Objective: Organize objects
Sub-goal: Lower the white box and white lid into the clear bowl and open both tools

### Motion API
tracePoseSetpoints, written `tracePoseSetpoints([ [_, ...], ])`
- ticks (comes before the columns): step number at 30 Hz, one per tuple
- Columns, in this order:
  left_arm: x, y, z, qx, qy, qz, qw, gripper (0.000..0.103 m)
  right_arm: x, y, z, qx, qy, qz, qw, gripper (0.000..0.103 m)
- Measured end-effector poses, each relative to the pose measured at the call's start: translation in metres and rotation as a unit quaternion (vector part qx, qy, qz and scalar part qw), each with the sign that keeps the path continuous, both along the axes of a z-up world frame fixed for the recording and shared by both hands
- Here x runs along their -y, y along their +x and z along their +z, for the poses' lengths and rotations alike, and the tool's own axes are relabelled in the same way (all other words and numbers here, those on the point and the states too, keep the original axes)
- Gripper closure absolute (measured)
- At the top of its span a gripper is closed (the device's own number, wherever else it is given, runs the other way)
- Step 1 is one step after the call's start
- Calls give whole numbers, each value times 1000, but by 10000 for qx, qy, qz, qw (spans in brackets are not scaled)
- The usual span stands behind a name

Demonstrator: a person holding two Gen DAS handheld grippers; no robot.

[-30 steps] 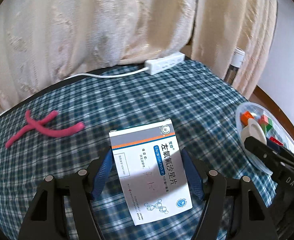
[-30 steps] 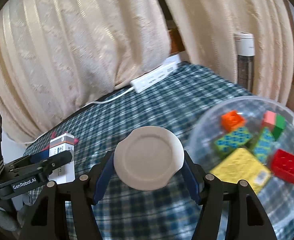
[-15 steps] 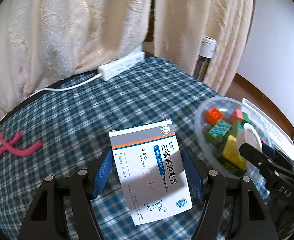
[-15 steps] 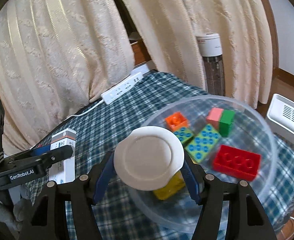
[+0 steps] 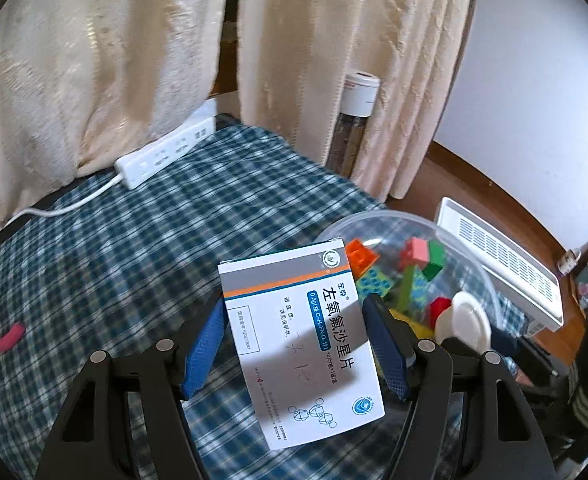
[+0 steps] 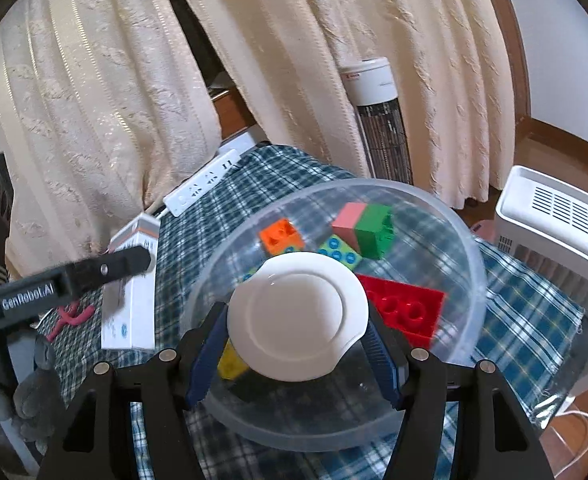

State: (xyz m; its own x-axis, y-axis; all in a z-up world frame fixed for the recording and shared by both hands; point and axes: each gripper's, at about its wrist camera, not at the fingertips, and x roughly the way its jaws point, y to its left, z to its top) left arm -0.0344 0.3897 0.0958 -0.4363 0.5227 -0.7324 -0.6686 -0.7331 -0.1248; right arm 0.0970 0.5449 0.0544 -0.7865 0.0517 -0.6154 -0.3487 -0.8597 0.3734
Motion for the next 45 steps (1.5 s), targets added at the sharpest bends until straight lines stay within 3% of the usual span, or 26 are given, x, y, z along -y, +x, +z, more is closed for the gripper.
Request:
tracePoseSetpoints([
  [18,-65,5,-11,-251,-228,-632,9974,33,-10,5,-6,66,-19,-60,10000,35],
  [45,-72,1,-15,34,-169,-754,9970,29,-12,7,0,20,44,-182,9998,35],
])
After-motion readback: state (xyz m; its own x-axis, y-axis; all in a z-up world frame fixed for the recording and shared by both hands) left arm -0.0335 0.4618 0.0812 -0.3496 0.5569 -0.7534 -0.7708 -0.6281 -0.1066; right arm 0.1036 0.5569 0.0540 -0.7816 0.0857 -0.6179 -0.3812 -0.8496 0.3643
